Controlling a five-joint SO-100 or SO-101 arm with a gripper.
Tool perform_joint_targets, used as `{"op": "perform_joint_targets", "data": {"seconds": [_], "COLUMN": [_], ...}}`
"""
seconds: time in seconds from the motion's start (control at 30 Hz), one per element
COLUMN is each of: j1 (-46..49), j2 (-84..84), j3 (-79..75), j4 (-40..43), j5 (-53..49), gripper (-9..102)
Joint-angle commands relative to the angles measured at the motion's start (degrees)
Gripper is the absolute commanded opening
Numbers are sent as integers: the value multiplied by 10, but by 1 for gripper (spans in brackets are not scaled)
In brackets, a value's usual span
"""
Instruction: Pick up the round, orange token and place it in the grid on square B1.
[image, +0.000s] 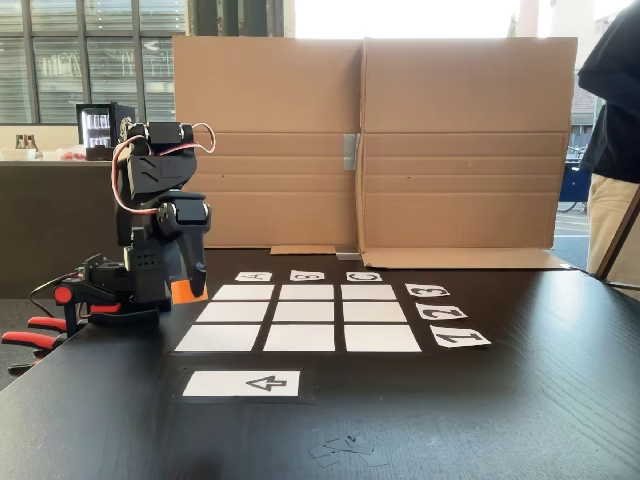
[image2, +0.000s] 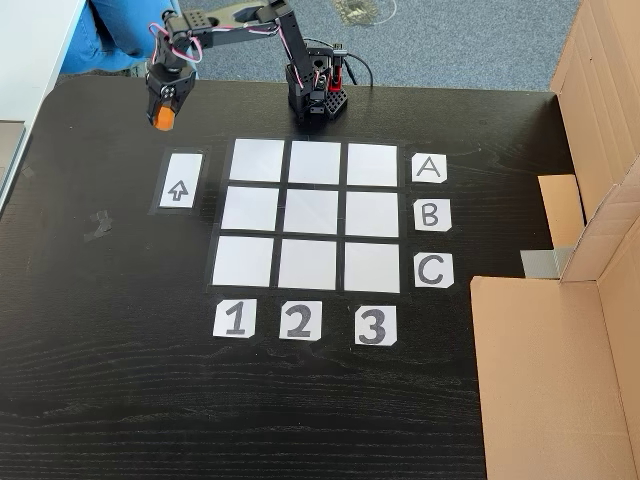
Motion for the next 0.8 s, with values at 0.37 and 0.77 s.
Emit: {"op": "perform_joint_targets", "data": {"seconds": [0.37,0.77], "j1": [-153,-272], "j2": [220,207], "j3": [156,207], "j4": [-36,-75], "j5": [-9,-5], "gripper": [-1,-1]}}
